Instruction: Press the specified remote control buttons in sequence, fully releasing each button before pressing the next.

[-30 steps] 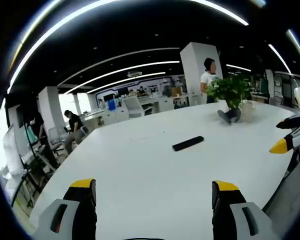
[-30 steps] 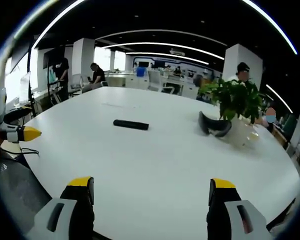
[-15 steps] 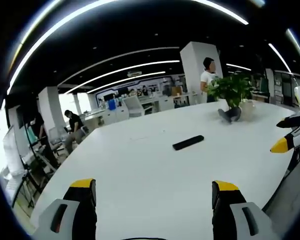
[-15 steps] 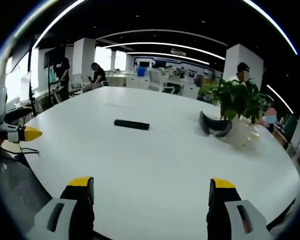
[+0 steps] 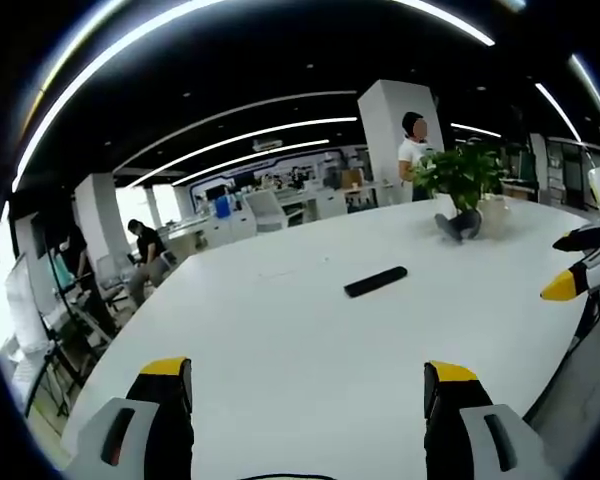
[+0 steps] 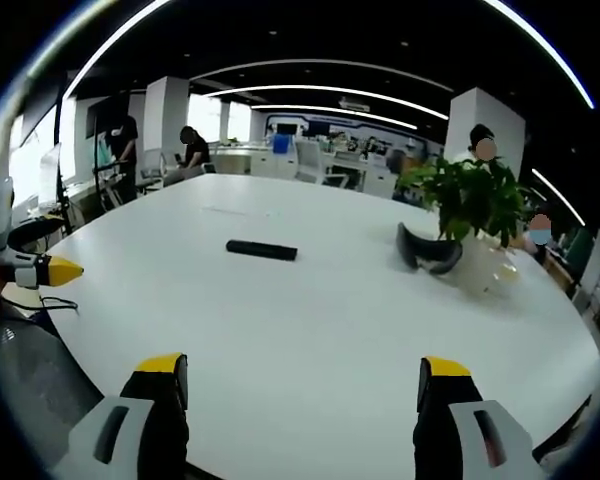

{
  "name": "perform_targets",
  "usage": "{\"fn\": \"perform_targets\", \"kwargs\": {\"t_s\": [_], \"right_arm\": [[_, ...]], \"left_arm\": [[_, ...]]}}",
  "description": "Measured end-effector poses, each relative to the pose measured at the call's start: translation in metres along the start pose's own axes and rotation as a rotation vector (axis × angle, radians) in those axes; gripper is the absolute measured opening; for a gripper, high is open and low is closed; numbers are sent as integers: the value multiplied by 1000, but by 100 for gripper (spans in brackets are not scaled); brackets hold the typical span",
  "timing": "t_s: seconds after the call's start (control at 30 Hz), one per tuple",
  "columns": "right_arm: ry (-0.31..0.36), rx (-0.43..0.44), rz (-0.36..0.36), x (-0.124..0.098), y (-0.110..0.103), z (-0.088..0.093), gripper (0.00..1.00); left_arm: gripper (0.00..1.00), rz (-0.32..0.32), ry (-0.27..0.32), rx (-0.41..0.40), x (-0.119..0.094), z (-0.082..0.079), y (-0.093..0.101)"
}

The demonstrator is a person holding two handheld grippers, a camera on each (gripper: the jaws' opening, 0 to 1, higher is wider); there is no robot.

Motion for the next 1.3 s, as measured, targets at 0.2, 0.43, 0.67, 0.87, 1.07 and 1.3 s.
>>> {"fn": "perform_targets", "kwargs": {"t_s": [0.2, 0.43, 0.67, 0.87, 1.07, 1.3], "right_arm": [[-2, -1, 1, 0, 0, 0, 95], [0, 1, -1, -1, 0, 0, 95], [-7, -12, -3, 0, -1, 0, 95], [-10, -13, -11, 1, -2, 0, 95], [-5, -9, -14, 0, -2, -1, 95], [-9, -13, -14, 1, -2, 0, 95]], "left_arm": [[100, -3, 1, 2, 0, 0, 0], [100, -1, -2, 0, 0, 0, -1], [100, 5, -11, 8, 2, 0, 0], [100, 22, -14, 13, 3, -1, 1], [100, 39, -17, 6, 5, -2, 1], [100, 55, -19, 24, 8, -9, 4]]}}
Point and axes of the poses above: the point that each gripper's makers call its tool centre point, and the gripper's own axes: x roughly forward along the fingers, y roughly to its right, z roughly out of its underside, the point moved 10 cm from there along -x, roughly backward along the fingers, and after that the axes turned 15 degrees about x, right-handed, at the moved point
